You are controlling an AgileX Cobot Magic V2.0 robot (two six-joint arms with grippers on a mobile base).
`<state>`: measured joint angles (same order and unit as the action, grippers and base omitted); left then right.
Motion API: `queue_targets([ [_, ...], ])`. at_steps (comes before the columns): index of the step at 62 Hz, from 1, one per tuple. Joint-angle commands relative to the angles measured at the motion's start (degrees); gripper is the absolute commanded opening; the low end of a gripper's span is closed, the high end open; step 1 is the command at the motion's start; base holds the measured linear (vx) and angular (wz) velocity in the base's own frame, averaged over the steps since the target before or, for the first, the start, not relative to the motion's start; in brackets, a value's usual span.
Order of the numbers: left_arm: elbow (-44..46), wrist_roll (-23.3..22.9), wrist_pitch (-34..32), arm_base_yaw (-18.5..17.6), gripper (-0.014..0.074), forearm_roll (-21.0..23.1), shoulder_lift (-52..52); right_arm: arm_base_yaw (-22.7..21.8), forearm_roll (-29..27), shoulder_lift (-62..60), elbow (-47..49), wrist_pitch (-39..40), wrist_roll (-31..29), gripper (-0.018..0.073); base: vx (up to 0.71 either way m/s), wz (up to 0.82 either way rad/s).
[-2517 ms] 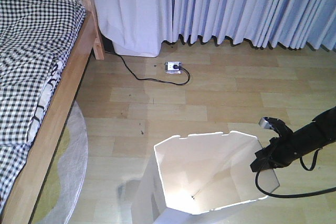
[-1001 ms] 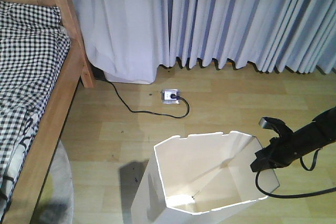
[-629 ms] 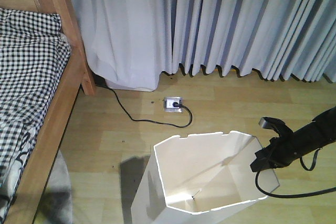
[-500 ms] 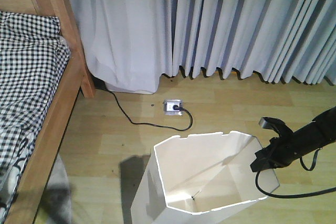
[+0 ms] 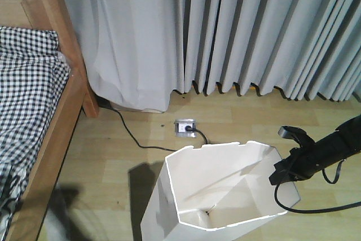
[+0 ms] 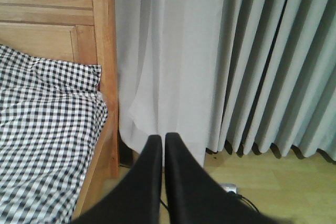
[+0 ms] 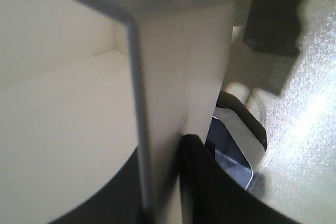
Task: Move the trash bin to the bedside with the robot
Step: 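Drive closer to the bedside and curtains, bin held in right gripper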
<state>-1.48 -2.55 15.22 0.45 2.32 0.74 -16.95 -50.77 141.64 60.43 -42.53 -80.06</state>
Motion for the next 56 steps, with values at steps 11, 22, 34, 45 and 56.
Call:
queue_targets([
  [11,-0.67,-0.35,-3.98,0.03,-0.0006,0.23,0.82,-0.17,-3.09,-4.19,0.35,-14.0,-0.21,-0.0005,0.16,0.01],
  [22,-0.67,-0.35,-3.98,0.03,-0.0006,0.23,0.82,-0.17,-3.09,-4.19,0.35,-14.0,-0.21,-0.0005,0.13,0.02],
  [34,-0.67,-0.35,-3.98,0.03,-0.0006,0.23,0.82,-0.17,-3.09,-4.19,0.35,-14.0,-0.21,-0.0005,0.08,0.01],
  [45,-0.67,-0.35,-3.98,0.03,-0.0006,0.23,0.82,-0.17,-3.09,-4.19,0.35,-14.0,-0.21,-0.0005,0.03,0.01],
  [56,-0.67,-0.35,-3.98,0.03,-0.0006,0.23,0.82,-0.17,-3.09,-4.19,0.35,-14.0,-0.21,-0.0005,0.0,0.0],
])
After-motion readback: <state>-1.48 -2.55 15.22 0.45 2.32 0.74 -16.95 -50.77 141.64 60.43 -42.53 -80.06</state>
